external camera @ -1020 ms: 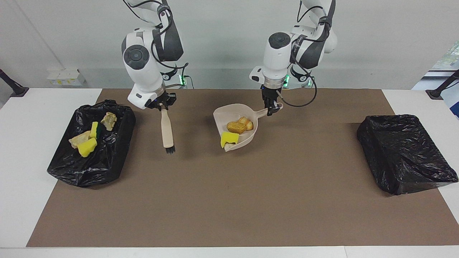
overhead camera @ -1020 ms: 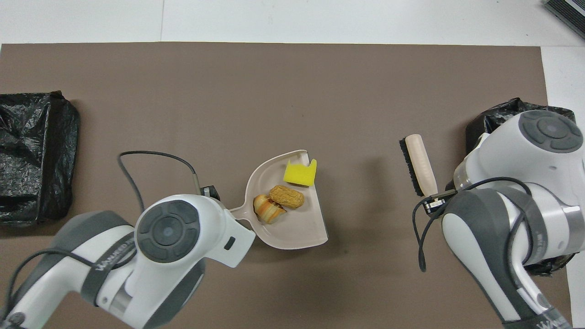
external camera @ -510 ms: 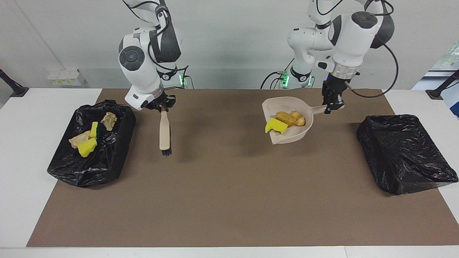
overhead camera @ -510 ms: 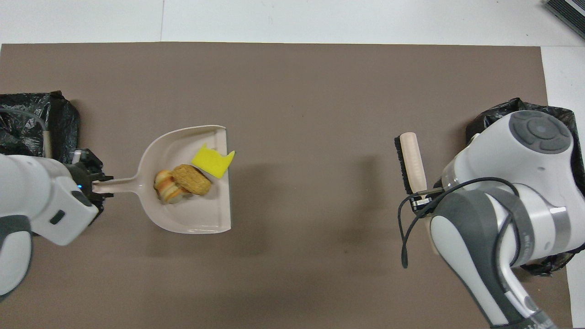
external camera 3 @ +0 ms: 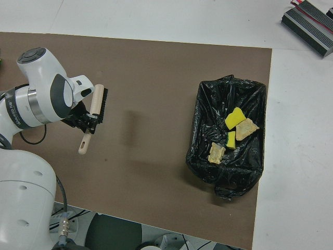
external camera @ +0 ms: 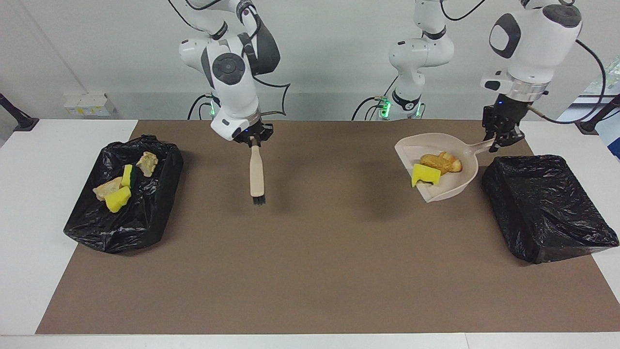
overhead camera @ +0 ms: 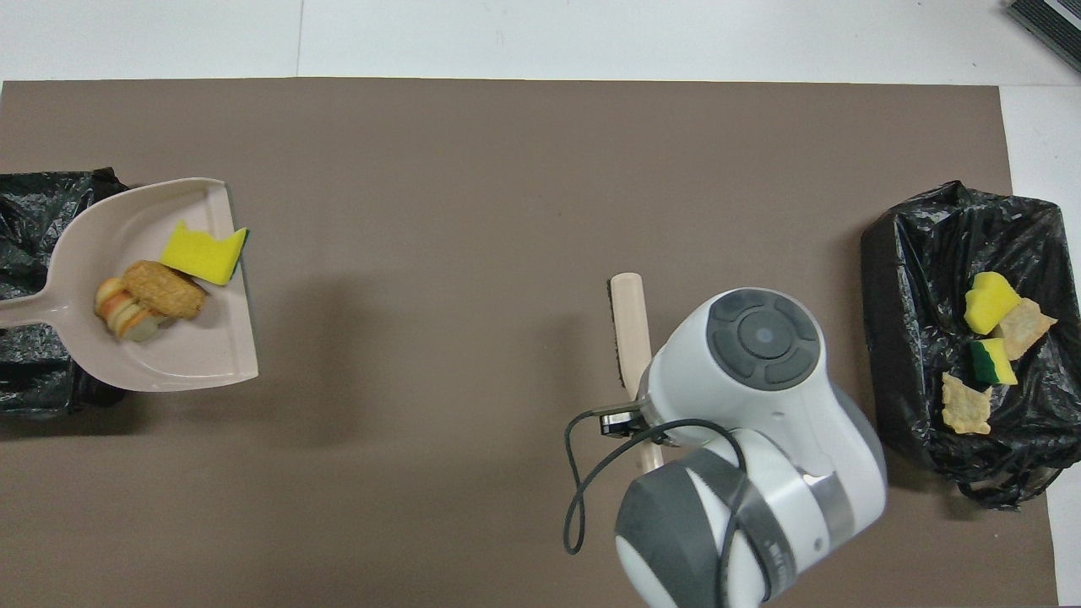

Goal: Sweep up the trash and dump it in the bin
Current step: 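Carry the loaded dustpan to the left-side trash bag and tip it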

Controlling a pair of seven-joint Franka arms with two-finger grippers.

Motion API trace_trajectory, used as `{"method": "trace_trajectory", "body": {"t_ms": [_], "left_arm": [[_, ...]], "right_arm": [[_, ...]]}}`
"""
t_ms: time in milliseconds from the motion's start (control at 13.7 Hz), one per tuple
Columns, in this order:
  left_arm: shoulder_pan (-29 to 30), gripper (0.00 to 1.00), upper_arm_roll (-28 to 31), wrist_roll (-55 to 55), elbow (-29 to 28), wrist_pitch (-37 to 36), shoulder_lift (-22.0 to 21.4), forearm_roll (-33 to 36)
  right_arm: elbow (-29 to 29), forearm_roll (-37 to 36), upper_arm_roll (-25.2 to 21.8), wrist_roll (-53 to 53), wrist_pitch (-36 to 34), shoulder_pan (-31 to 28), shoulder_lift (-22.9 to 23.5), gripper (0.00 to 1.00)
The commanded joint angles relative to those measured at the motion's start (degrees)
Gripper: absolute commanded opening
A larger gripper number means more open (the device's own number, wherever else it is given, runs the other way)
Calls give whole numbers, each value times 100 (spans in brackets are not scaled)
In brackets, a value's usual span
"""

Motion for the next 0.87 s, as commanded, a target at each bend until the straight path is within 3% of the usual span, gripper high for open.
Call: {"method": "trace_trajectory", "body": {"t_ms": [0, 291, 583, 801], "left_arm": [[677, 0, -88, 780, 855, -350, 525, -22], [1180, 0, -88, 1493, 2147, -536, 1553, 731], [1523, 0, -79, 1740, 2422, -142, 1985, 1287], [1532, 0, -88, 1741, 2728, 369, 2414, 2025]], "right_arm": [[-133, 211, -13, 671, 508, 565, 143, 0], [-229, 299, -13, 1303, 816, 1120, 389, 0], [-282, 308, -13, 1851, 1387, 1840, 934, 0], [-493, 308, -13, 1851, 1328, 2008, 865, 0]]}}
